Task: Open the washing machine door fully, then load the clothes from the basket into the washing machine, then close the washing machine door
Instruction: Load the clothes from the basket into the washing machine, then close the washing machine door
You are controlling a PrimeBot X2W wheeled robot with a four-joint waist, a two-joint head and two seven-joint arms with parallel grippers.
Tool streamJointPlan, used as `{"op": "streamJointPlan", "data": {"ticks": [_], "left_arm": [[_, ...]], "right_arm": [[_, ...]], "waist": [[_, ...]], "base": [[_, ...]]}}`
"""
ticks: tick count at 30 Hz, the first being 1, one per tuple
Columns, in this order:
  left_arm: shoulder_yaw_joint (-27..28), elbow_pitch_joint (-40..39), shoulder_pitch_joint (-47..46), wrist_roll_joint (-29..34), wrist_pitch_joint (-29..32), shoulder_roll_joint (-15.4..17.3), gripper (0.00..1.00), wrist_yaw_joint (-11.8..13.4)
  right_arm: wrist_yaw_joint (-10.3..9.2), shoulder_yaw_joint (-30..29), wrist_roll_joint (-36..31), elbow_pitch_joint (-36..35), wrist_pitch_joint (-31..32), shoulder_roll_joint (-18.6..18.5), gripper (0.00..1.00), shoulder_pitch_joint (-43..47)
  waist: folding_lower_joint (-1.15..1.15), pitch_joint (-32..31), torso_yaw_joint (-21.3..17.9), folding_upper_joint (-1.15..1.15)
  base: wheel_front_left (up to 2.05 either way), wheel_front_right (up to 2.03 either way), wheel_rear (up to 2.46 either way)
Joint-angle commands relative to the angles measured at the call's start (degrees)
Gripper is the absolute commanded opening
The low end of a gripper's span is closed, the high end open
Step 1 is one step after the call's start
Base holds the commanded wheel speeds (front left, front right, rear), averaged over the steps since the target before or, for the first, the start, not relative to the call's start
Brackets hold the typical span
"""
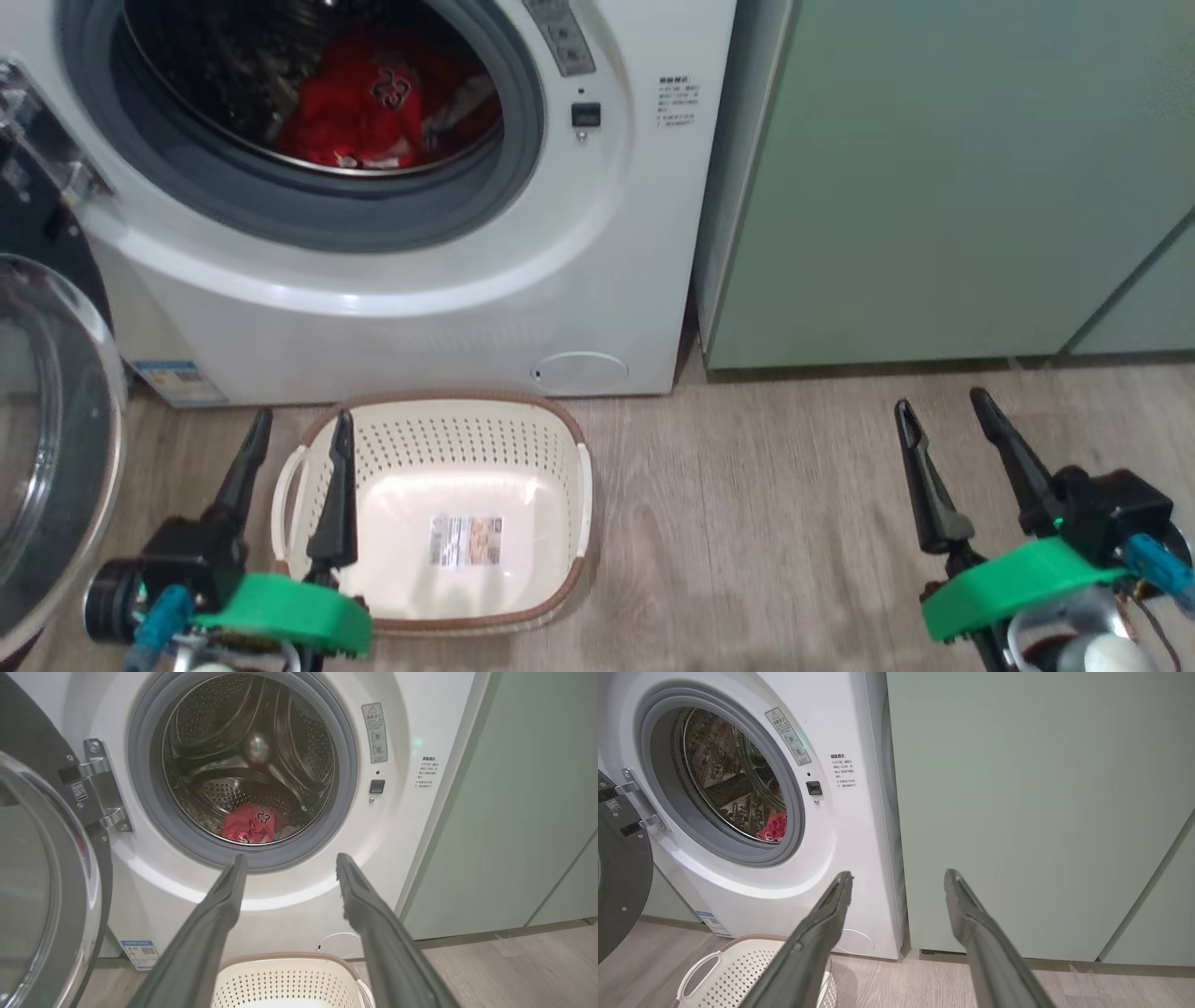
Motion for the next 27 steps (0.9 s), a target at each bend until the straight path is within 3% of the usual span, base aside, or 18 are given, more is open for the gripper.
{"op": "streamJointPlan", "data": {"ticks": [1, 27], "left_arm": [[1.7, -1.4, -1.3, 0.8, -0.3, 0.4, 1.00, -0.1], [0.8, -0.8, 0.0, 0.5, 0.6, 1.1, 1.00, 0.8]], "right_arm": [[0.00, 1.1, -0.3, -2.5, 0.1, -0.2, 1.00, -0.5], [0.00, 0.4, -0.4, -5.2, 1.7, -0.2, 1.00, 1.9]], "waist": [[0.01, -1.3, 0.0, 0.00], [0.01, -3.2, -0.3, 0.00]], "base": [[0.00, 0.00, 0.00], [0.00, 0.00, 0.00]]}}
